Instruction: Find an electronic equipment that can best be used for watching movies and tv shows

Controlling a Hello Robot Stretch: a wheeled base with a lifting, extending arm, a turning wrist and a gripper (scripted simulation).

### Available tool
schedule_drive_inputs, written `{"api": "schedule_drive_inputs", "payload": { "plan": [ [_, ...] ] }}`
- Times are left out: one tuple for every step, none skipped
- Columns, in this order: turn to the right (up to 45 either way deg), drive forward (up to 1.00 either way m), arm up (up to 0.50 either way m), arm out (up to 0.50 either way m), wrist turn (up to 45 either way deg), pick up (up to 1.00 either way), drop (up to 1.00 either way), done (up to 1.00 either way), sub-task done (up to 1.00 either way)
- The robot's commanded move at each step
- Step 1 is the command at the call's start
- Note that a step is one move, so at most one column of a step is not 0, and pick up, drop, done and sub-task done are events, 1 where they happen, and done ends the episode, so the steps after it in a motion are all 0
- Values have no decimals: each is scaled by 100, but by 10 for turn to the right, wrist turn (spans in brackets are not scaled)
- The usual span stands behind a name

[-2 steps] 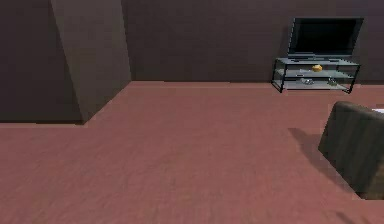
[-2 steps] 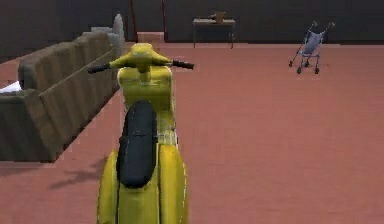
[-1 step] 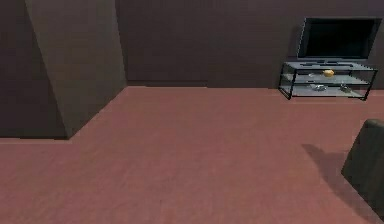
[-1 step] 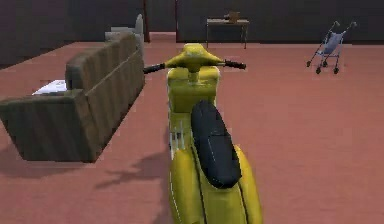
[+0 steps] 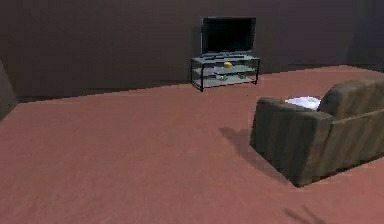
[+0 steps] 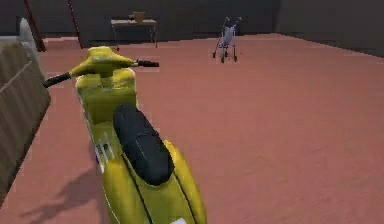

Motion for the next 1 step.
{"api": "schedule_drive_inputs", "payload": {
  "plan": [
    [0,100,0,0,0,0,0,0,0]
  ]
}}
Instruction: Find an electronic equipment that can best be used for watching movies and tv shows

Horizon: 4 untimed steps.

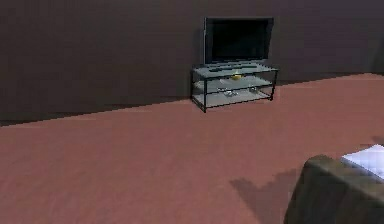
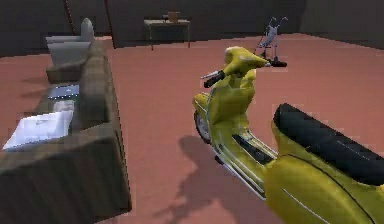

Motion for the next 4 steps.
{"api": "schedule_drive_inputs", "payload": {
  "plan": [
    [0,100,0,0,0,0,0,0,0],
    [0,100,0,0,0,0,0,0,0],
    [30,0,0,0,0,0,0,0,0],
    [0,45,0,0,0,0,0,0,0]
  ]
}}
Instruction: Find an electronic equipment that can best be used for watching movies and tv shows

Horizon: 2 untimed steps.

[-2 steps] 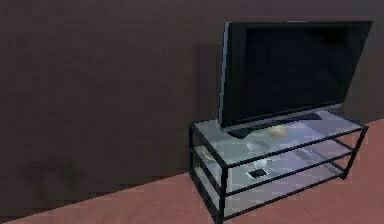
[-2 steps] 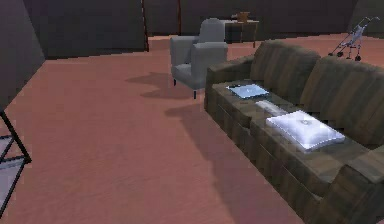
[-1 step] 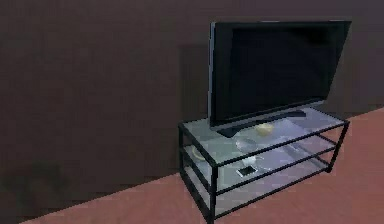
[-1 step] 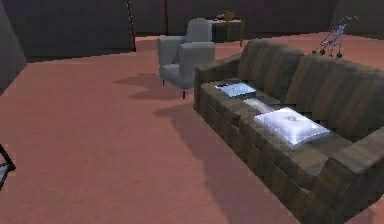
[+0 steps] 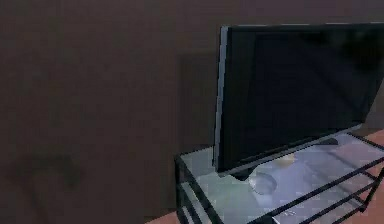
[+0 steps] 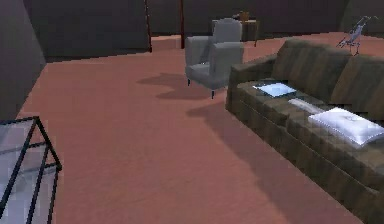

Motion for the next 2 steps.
{"api": "schedule_drive_inputs", "payload": {
  "plan": [
    [300,0,0,0,0,0,0,0,0],
    [0,0,0,0,0,0,0,100,0]
  ]
}}
